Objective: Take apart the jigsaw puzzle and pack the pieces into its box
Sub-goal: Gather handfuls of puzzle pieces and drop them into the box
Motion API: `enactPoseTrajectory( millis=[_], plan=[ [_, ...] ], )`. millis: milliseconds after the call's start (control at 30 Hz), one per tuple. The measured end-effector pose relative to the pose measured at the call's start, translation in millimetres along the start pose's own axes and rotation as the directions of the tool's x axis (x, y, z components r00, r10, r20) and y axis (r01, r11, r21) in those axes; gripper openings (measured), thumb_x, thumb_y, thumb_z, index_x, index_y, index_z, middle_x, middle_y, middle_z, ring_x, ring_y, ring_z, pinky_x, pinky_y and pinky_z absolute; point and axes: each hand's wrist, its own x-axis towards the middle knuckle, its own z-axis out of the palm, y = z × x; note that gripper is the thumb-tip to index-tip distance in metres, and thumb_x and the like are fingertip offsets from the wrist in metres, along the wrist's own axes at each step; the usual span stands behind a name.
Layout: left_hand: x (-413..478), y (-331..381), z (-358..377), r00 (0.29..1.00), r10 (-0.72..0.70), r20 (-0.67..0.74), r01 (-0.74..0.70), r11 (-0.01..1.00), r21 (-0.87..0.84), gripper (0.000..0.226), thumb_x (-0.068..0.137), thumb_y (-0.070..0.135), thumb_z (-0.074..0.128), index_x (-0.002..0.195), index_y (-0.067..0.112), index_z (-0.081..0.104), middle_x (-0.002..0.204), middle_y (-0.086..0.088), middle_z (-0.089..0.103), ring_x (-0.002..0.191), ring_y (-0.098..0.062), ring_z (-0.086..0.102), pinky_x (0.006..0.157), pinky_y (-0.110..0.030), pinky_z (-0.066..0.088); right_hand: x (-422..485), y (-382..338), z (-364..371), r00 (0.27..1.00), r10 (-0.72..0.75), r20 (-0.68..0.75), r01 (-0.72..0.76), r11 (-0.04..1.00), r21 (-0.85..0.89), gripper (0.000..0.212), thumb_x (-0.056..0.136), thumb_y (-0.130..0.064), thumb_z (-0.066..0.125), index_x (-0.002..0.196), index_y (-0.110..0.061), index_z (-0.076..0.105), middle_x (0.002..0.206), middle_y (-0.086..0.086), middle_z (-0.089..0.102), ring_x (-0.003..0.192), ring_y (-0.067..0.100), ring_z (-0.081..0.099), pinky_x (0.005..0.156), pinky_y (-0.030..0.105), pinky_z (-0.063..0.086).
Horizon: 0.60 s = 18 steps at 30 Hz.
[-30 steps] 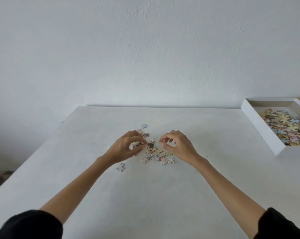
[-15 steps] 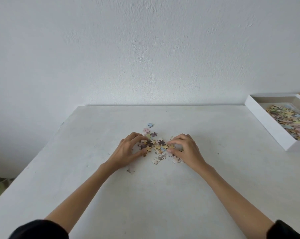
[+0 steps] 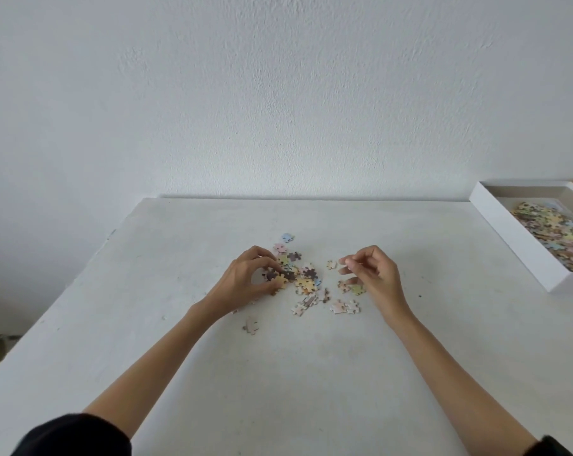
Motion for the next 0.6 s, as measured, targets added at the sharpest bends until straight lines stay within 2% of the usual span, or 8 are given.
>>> enactPoseTrajectory(
  millis=[100,200,267,400,433,500,567,600],
  plan=[
    [0.5,-0.9,-0.9,1.000,-0.006,-0.001,0.006,1.000,-0.008,0.019,0.080,0.029,0.071,0.097,0.022,0.068,0.103,0.005,0.056,0.091,-0.010,0.056,0.086,-0.032,0.048,0.6,4.4,0.6,1.000,-0.014,0.011,0.015,0.997,-0.078,0.013,0.083,-0.001,0.062,0.077,-0.009,0.053,0.078,0.012,0.067,0.066,0.014,0.066,0.056,0.024,0.053],
    [-1.0,-0.7,-0.3,1.000,-0.004,-0.005,0.004,1.000,0.024,0.027,0.080,0.036,0.068,0.102,0.021,0.066,0.104,0.003,0.057,0.094,-0.013,0.054,0.087,-0.035,0.047,-0.3,6.2,5.2,0.994,-0.097,0.050,0.107,0.958,-0.268,0.012,0.079,-0.005,0.068,0.076,-0.010,0.057,0.075,0.002,0.065,0.070,0.004,0.063,0.062,0.019,0.052],
    [-5.5,0.7,-0.9,1.000,-0.013,-0.016,0.014,0.997,0.073,0.045,0.079,0.056,0.059,0.111,0.025,0.061,0.113,0.006,0.053,0.104,-0.011,0.050,0.091,-0.032,0.043,-2.8,5.4,8.8,0.976,-0.162,0.147,0.206,0.907,-0.368,0.010,0.079,-0.009,0.069,0.077,-0.012,0.059,0.077,-0.003,0.065,0.076,0.005,0.062,0.070,0.018,0.051],
    [-31.9,3.2,-8.3,0.997,-0.009,0.081,-0.006,0.983,0.183,0.083,0.068,0.079,0.047,0.137,0.035,0.034,0.138,0.007,0.033,0.125,-0.002,0.027,0.108,-0.032,0.023,-11.6,5.3,7.0,0.956,-0.178,0.232,0.276,0.807,-0.521,0.010,0.079,-0.025,0.069,0.081,-0.020,0.060,0.094,-0.006,0.063,0.098,0.011,0.056,0.085,0.035,0.048],
    [-41.0,4.4,-9.8,0.992,-0.006,0.125,-0.021,0.977,0.213,0.092,0.064,0.083,0.045,0.141,0.037,0.025,0.143,0.006,0.027,0.131,-0.002,0.021,0.111,-0.033,0.016,-14.4,4.7,4.7,0.956,-0.161,0.246,0.274,0.788,-0.551,0.017,0.078,-0.037,0.067,0.086,-0.024,0.060,0.105,-0.008,0.059,0.108,0.009,0.051,0.090,0.035,0.045],
    [-54.8,6.9,-9.6,0.981,-0.034,0.189,-0.024,0.955,0.294,0.103,0.060,0.090,0.038,0.144,0.043,0.003,0.151,0.005,0.012,0.141,-0.007,0.006,0.116,-0.033,0.001,-19.9,2.7,1.7,0.942,-0.044,0.333,0.257,0.735,-0.628,0.051,0.071,-0.065,0.054,0.111,-0.034,0.054,0.134,-0.009,0.040,0.128,0.005,0.031,0.103,0.030,0.033],
    [-56.5,7.7,-6.3,0.976,-0.069,0.206,-0.008,0.937,0.349,0.103,0.060,0.092,0.030,0.141,0.043,-0.012,0.155,0.003,0.000,0.143,-0.010,-0.008,0.115,-0.033,-0.007,-23.0,2.1,2.3,0.898,0.111,0.425,0.271,0.622,-0.734,0.087,0.063,-0.079,0.047,0.138,-0.041,0.024,0.153,-0.008,0.006,0.140,0.007,0.005,0.110,0.031,0.016],
    [-53.3,8.8,-4.3,0.975,-0.079,0.208,-0.001,0.932,0.362,0.103,0.061,0.091,0.027,0.140,0.041,-0.014,0.156,0.002,-0.004,0.143,-0.011,-0.011,0.115,-0.033,-0.009,-22.6,3.0,3.7,0.879,0.160,0.449,0.298,0.551,-0.779,0.099,0.061,-0.083,0.044,0.143,-0.041,0.008,0.155,-0.007,-0.009,0.141,0.009,-0.006,0.112,0.031,0.007]
  ],
)
